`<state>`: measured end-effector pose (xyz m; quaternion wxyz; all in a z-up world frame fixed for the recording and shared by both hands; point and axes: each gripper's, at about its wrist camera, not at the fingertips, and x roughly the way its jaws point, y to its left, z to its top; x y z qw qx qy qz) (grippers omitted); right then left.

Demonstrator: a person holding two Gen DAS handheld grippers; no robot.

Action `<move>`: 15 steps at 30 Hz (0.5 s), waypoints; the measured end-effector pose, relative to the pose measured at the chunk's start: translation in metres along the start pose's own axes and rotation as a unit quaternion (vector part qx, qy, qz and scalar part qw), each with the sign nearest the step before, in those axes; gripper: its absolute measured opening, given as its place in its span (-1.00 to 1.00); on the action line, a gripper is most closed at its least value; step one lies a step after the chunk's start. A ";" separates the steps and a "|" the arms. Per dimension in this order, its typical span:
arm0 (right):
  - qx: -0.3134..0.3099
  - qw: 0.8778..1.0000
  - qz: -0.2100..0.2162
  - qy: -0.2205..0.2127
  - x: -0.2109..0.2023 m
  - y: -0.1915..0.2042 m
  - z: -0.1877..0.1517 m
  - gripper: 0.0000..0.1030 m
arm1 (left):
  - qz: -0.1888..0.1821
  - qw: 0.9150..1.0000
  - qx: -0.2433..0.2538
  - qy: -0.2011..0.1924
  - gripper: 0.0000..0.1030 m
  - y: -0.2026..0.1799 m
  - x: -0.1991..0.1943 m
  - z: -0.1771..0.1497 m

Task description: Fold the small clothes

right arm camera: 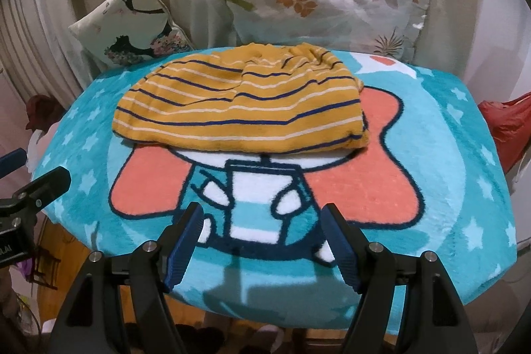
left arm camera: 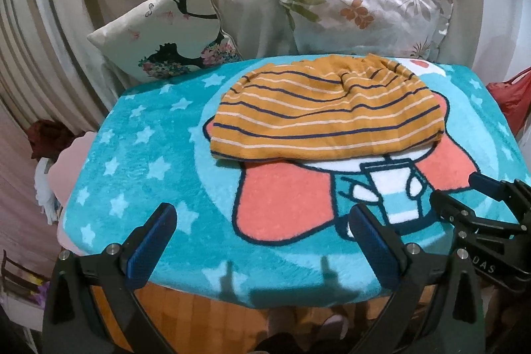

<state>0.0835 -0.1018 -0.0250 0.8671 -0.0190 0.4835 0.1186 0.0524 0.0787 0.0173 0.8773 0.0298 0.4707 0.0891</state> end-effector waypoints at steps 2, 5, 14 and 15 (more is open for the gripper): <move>-0.001 1.000 0.002 0.003 0.002 0.002 0.000 0.51 | 0.002 1.000 -0.001 0.001 1.00 0.001 0.000 -0.001; -0.002 1.000 0.003 0.006 0.004 0.004 0.000 0.51 | 0.004 1.000 -0.003 0.005 1.00 0.003 0.001 -0.002; -0.006 1.000 0.003 0.011 0.003 0.005 -0.003 0.52 | 0.006 1.000 -0.004 0.008 1.00 0.003 0.002 -0.004; -0.005 1.000 0.002 0.011 0.003 0.006 -0.004 0.52 | 0.007 1.000 -0.004 0.008 1.00 0.002 0.002 -0.004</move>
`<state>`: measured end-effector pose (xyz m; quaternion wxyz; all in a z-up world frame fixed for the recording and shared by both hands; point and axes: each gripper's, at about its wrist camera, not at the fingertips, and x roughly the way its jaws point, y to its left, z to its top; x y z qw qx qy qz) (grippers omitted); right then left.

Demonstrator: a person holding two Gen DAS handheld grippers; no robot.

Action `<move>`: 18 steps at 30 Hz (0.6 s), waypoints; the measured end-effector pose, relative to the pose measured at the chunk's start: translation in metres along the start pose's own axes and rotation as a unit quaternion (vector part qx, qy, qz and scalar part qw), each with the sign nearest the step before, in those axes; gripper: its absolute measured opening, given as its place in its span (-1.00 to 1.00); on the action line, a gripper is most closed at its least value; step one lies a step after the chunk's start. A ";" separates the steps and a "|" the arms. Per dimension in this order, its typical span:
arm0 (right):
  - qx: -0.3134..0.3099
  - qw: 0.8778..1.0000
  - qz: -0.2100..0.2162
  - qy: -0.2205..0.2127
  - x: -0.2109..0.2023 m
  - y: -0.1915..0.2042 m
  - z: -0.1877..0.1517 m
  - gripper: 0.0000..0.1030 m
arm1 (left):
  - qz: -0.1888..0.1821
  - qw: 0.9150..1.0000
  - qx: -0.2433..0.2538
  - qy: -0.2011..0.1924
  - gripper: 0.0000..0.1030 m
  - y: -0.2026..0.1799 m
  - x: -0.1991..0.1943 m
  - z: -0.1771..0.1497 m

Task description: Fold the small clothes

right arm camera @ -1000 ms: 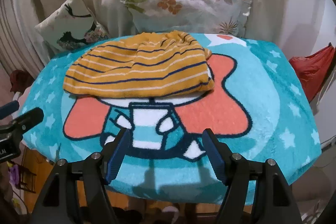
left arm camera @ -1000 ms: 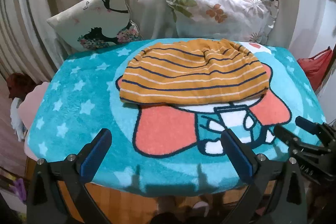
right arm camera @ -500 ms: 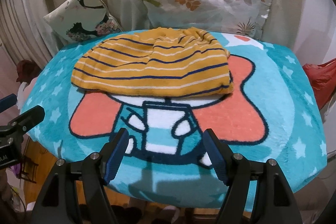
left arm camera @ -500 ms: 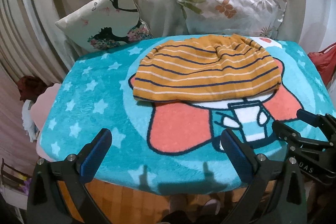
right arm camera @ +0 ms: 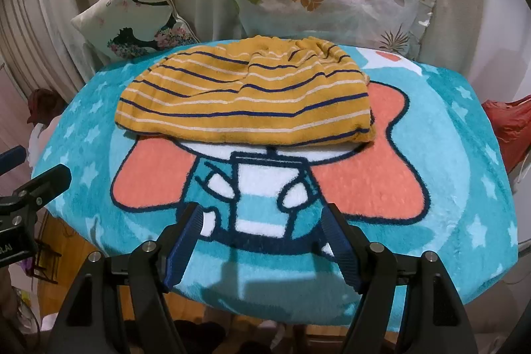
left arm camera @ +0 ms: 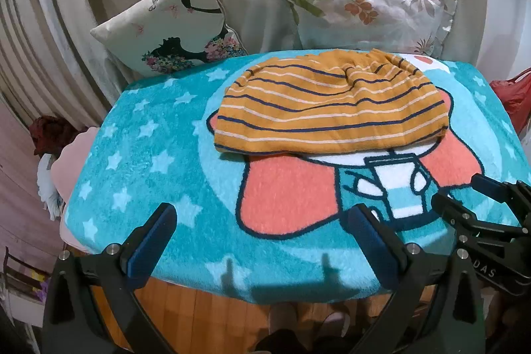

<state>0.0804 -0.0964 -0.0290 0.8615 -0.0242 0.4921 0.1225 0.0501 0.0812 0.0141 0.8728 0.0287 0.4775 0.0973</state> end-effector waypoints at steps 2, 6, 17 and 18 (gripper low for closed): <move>0.001 1.000 0.000 0.001 0.000 -0.001 -0.001 0.53 | 0.000 1.000 0.000 0.000 1.00 -0.001 0.000 -0.001; 0.003 1.000 0.000 0.002 -0.001 -0.005 -0.002 0.54 | -0.001 1.000 0.001 -0.004 1.00 -0.004 -0.002 -0.002; 0.006 1.000 0.000 0.003 0.000 -0.015 -0.002 0.56 | -0.007 1.000 0.010 0.003 1.00 -0.012 0.001 0.002; 0.008 1.000 0.000 0.004 0.000 -0.017 -0.002 0.56 | -0.007 1.000 0.012 0.005 1.00 -0.013 0.002 0.002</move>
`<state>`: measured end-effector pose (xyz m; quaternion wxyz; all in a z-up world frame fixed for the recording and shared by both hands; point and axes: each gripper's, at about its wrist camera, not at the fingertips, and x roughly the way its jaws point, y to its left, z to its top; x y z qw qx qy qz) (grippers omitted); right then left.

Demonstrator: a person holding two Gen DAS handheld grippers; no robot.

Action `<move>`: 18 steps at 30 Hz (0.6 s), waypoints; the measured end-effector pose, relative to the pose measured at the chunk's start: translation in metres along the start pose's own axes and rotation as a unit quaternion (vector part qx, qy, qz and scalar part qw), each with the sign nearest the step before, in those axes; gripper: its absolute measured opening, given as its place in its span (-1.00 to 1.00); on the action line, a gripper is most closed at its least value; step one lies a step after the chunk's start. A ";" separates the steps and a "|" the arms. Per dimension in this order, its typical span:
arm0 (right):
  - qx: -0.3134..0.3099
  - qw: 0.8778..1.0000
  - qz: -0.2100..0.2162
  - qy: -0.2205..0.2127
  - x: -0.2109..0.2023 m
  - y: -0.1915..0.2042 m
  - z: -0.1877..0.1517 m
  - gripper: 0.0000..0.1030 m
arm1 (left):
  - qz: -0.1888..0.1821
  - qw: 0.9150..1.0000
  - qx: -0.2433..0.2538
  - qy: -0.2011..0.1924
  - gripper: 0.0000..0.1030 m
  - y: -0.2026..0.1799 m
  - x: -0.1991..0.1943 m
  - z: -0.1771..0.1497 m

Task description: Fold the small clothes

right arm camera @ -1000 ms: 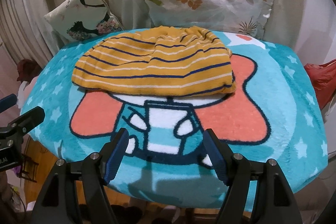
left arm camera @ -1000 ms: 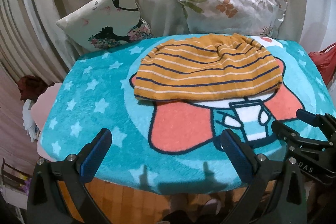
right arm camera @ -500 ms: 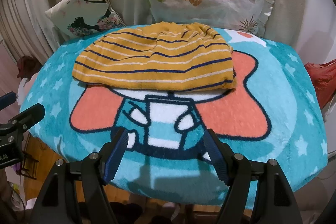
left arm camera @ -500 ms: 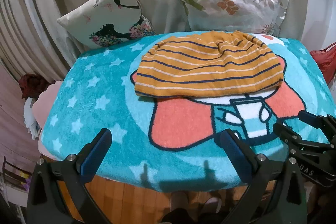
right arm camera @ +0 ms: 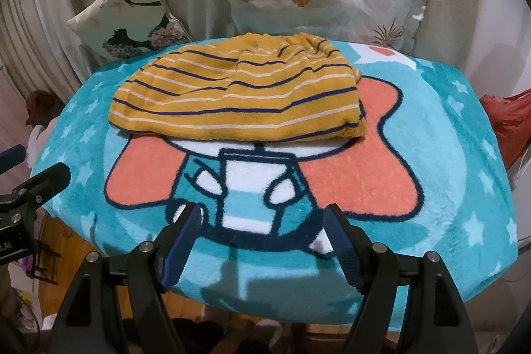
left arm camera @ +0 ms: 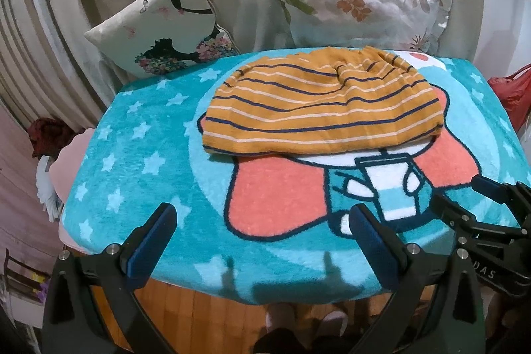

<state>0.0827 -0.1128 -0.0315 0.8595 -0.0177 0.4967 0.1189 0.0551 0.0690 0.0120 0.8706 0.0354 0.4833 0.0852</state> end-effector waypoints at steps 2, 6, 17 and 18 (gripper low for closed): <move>0.003 1.000 -0.001 0.001 0.001 -0.003 0.000 0.56 | 0.000 1.000 0.002 0.004 1.00 -0.002 0.002 0.001; 0.005 1.000 0.000 0.004 0.004 -0.007 0.000 0.57 | -0.002 1.000 0.003 0.009 1.00 -0.006 0.006 0.002; -0.001 1.000 0.005 0.014 0.011 -0.008 0.001 0.58 | -0.002 1.000 0.004 0.011 1.00 -0.009 0.009 0.003; -0.002 1.000 0.005 0.014 0.012 -0.008 0.001 0.58 | -0.003 1.000 0.004 0.013 1.00 -0.010 0.010 0.003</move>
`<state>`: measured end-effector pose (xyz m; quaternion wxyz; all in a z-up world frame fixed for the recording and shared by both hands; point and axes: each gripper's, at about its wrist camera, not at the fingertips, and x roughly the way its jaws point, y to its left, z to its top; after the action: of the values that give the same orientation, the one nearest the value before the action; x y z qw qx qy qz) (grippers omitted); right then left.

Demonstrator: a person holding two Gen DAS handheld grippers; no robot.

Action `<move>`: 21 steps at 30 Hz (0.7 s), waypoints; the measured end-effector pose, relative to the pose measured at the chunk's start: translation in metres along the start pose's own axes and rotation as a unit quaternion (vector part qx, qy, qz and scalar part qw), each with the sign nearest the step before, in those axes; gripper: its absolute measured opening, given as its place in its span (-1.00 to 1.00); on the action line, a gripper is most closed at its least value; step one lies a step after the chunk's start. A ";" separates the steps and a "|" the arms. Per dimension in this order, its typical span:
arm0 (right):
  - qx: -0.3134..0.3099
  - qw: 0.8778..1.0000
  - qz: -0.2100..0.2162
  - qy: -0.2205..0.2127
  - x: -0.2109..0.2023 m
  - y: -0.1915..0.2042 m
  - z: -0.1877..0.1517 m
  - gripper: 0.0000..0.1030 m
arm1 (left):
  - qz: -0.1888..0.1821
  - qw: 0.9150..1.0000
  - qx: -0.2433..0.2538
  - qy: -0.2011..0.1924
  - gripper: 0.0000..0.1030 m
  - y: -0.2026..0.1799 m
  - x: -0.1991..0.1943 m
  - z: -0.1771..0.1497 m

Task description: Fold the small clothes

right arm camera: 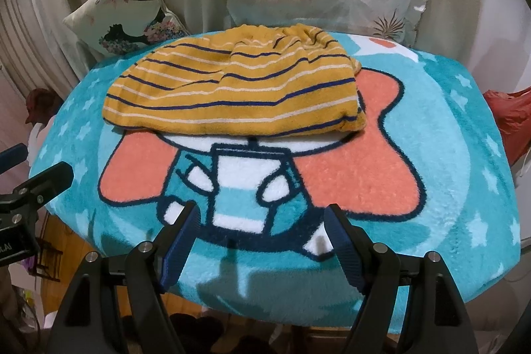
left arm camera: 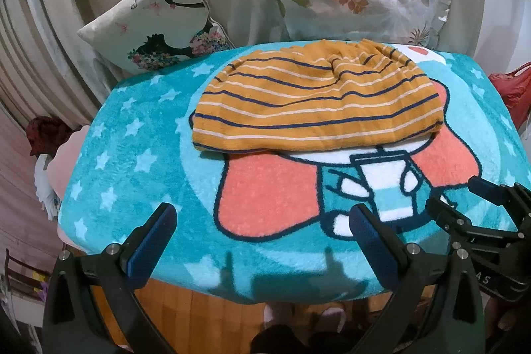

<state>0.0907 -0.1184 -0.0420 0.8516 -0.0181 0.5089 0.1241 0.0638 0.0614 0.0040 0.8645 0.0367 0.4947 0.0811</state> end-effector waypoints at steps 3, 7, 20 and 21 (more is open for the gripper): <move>-0.003 1.000 0.002 0.004 0.002 0.001 -0.001 0.58 | -0.001 1.000 -0.001 0.003 1.00 -0.004 0.003 0.000; -0.008 1.000 0.006 0.010 0.005 0.002 -0.002 0.58 | 0.000 1.000 -0.002 0.005 1.00 -0.006 0.004 0.001; -0.007 1.000 0.006 0.012 0.005 -0.007 -0.003 0.58 | -0.003 1.000 -0.003 0.006 1.00 -0.014 0.005 0.002; -0.007 1.000 0.007 0.011 0.005 -0.008 -0.003 0.58 | -0.004 1.000 -0.004 0.006 1.00 -0.016 0.005 0.002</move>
<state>0.0923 -0.1255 -0.0486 0.8450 -0.0222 0.5174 0.1332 0.0698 0.0463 -0.0015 0.8622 0.0307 0.4992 0.0802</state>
